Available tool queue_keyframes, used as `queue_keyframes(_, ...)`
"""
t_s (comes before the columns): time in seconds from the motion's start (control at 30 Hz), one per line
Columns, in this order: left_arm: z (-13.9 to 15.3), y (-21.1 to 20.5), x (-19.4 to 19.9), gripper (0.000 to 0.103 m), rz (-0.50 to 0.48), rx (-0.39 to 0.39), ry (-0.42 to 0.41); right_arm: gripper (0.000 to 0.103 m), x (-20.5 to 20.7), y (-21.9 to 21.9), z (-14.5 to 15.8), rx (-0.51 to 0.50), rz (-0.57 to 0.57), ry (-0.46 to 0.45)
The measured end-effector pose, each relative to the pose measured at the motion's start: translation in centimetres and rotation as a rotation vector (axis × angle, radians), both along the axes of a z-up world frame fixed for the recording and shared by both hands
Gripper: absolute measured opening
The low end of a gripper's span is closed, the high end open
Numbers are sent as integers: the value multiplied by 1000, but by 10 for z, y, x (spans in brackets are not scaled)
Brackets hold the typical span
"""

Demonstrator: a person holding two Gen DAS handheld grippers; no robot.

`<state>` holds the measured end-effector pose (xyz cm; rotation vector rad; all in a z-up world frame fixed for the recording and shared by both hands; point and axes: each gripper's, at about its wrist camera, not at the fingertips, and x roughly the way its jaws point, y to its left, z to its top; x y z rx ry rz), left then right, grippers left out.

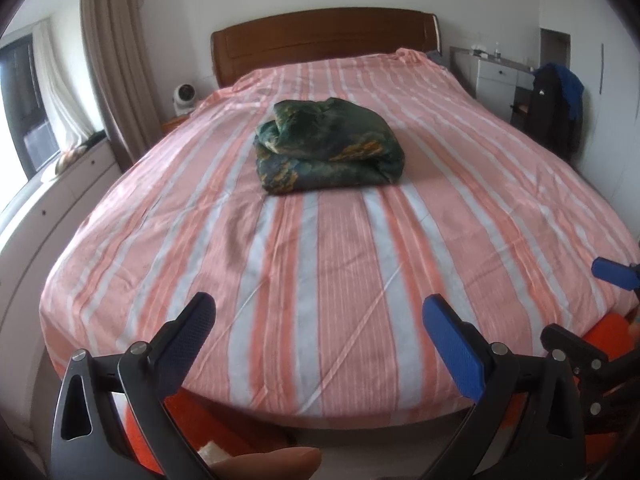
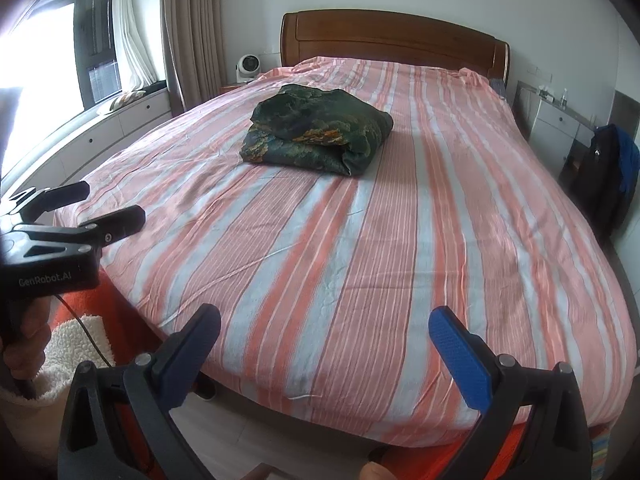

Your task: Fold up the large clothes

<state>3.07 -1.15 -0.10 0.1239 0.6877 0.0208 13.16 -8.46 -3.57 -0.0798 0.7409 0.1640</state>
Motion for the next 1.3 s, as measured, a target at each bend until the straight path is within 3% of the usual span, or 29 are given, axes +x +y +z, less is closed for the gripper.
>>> queue_keyframes(0.1,-5,-5,-1,103,15,42,-9,103,-1,2,4,-8,2,-19)
queue_keyframes(0.47,-3,0,4,103,7,-17,45,103,0,1,10,-5,5,-37)
queue_keyframes(0.77,-8,-8,15,103,11,6,94,103,6,-3,20,24,2,-36)
queue_keyframes(1.3,-4,7,13,103,60,-47,97,103,23,-2,30,48,20,-34)
